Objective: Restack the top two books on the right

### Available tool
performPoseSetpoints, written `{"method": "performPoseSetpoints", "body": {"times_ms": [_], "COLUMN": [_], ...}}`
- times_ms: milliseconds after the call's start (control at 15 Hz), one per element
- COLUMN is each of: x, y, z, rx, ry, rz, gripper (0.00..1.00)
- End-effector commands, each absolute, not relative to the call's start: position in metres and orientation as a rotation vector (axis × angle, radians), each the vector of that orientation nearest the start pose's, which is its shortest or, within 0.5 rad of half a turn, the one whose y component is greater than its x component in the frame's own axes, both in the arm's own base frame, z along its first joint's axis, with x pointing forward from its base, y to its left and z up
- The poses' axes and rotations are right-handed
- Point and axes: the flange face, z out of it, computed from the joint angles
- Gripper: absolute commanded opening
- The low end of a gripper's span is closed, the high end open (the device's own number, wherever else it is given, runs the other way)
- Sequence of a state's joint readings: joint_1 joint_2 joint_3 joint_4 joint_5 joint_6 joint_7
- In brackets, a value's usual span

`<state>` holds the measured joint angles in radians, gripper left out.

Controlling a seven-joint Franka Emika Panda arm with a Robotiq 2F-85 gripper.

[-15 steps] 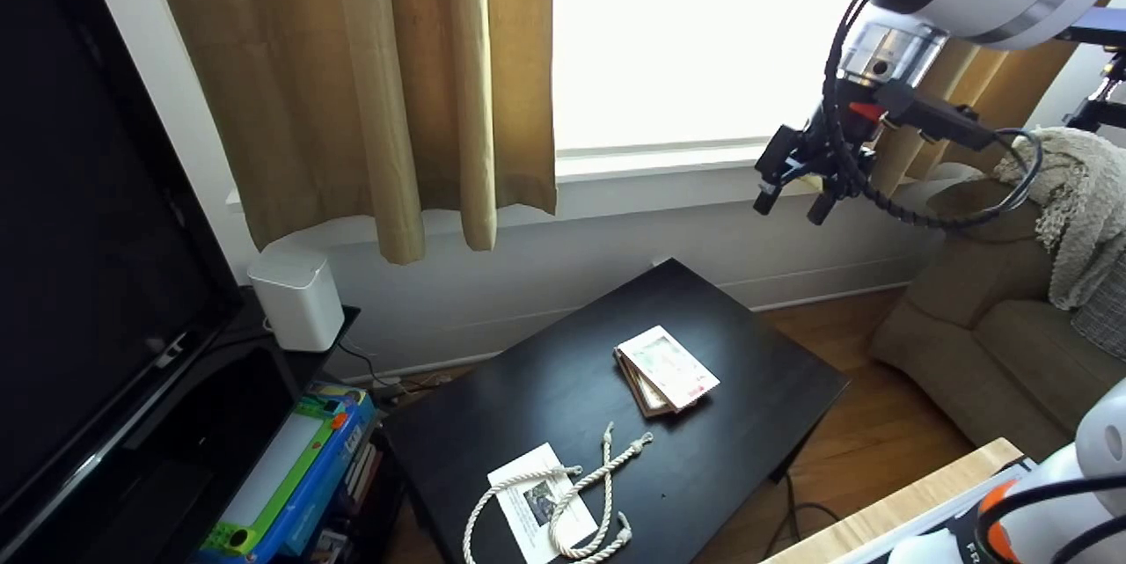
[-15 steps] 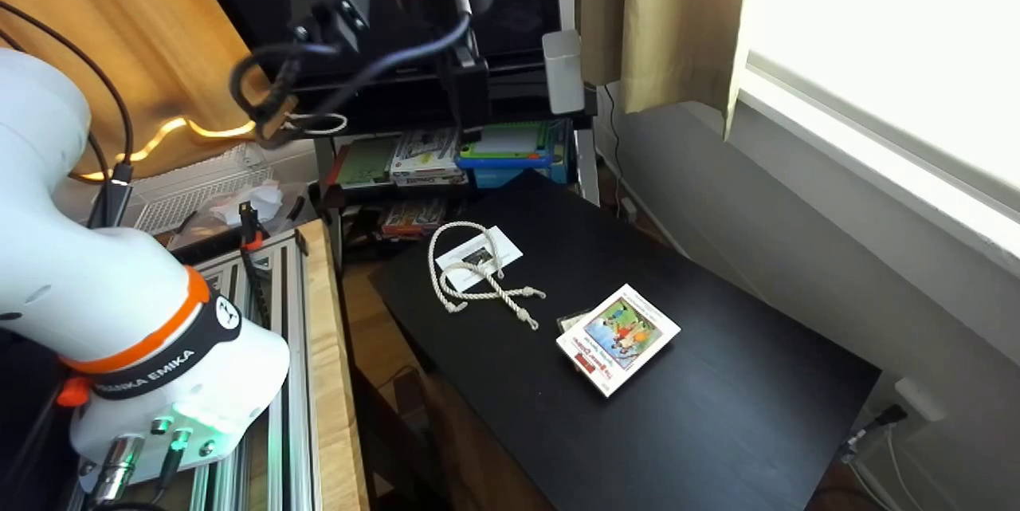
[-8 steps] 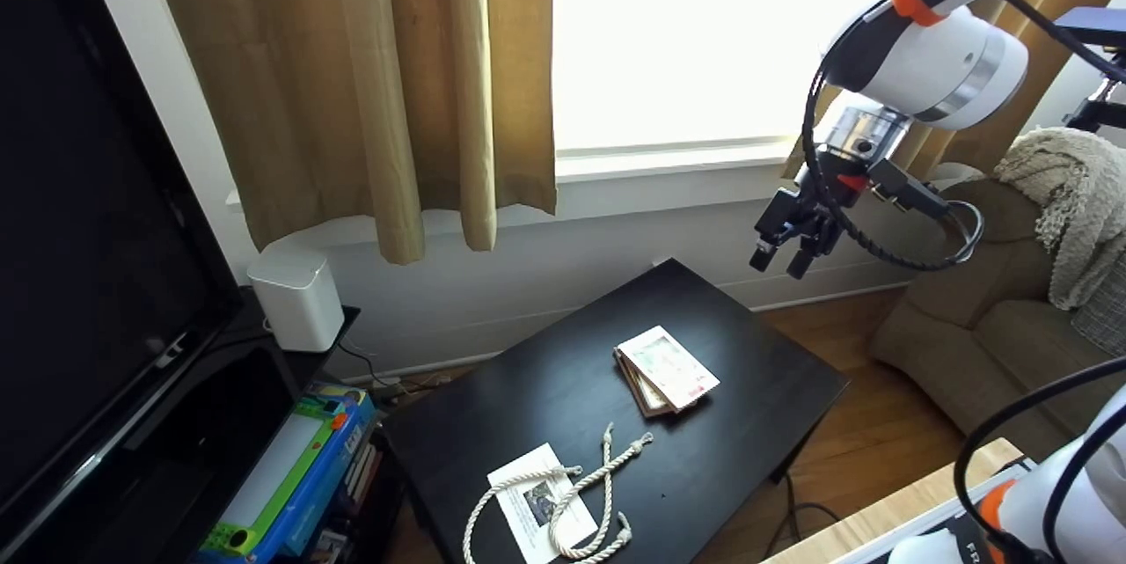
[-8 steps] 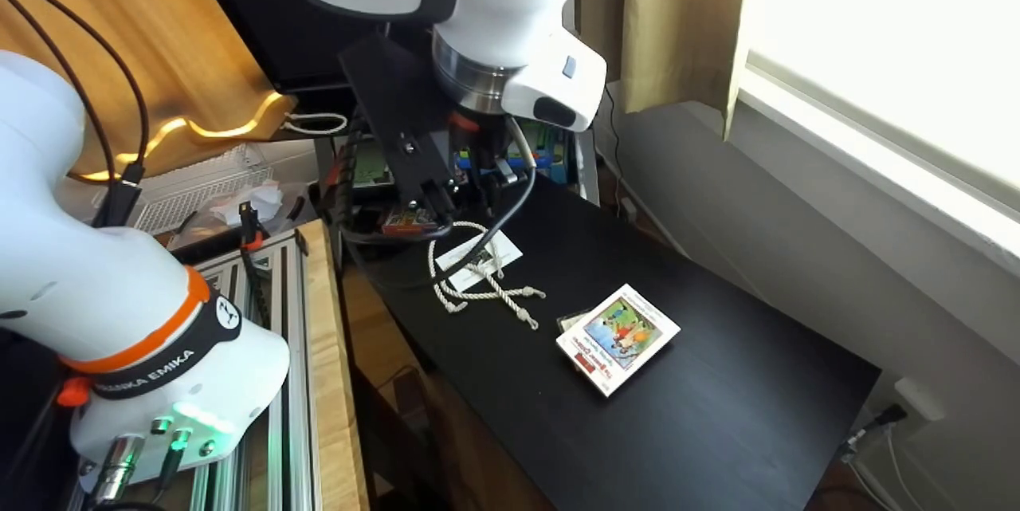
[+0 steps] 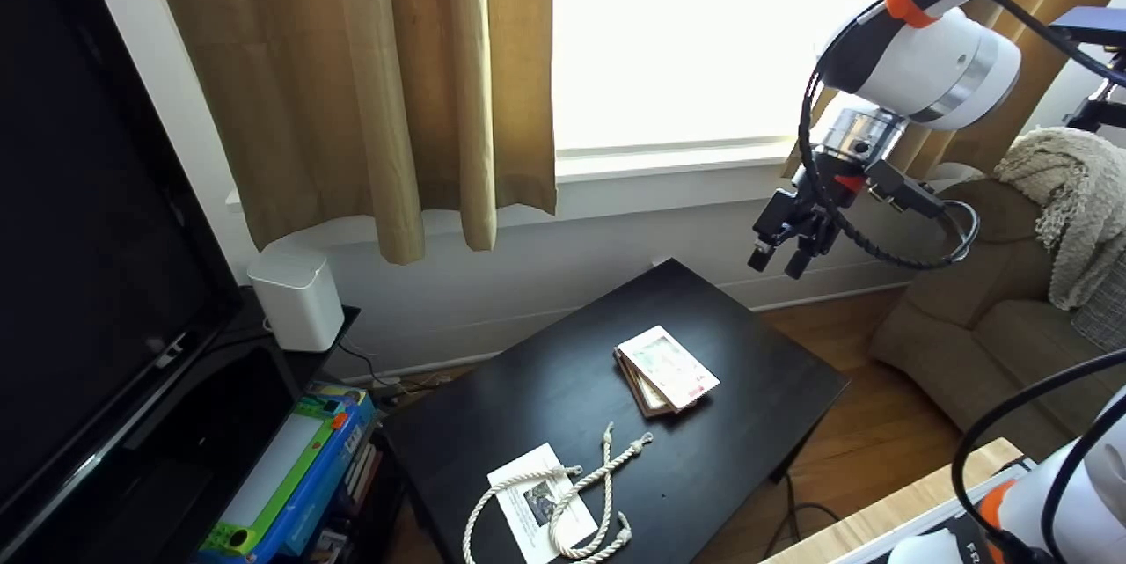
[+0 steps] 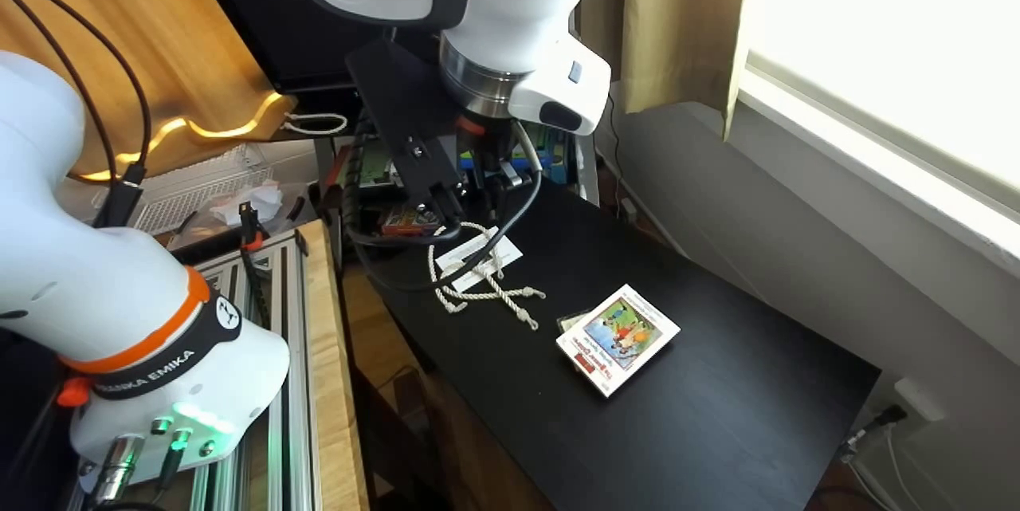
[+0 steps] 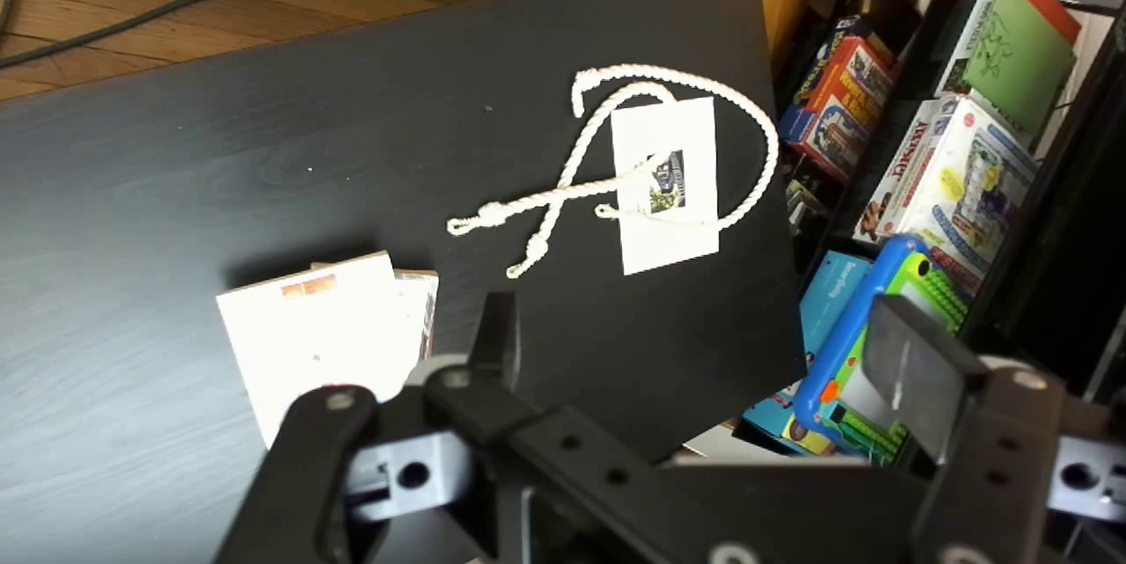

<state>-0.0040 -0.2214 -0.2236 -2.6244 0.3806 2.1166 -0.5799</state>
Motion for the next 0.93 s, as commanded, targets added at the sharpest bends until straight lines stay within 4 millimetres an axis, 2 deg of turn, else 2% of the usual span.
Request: {"method": "performPoseSetpoints", "body": {"times_ms": [0, 67, 333, 400, 600, 867], "x": [0.382, 0.382, 0.392, 0.395, 0.407, 0.429], "y": [-0.067, -0.067, -0.098, -0.106, -0.122, -0.131], "z": [0.305, 0.305, 0.271, 0.259, 0.223, 0.175], "rx": [-2.702, -2.702, -2.657, -2.702, -2.663, -2.671], "ry": [-0.158, -0.158, -0.106, -0.062, -0.085, -0.169], "rz": [0.19, 0.19, 0.256, 0.294, 0.35, 0.399], "gripper": [1.0, 1.0, 1.0, 1.0, 1.0, 1.0]}}
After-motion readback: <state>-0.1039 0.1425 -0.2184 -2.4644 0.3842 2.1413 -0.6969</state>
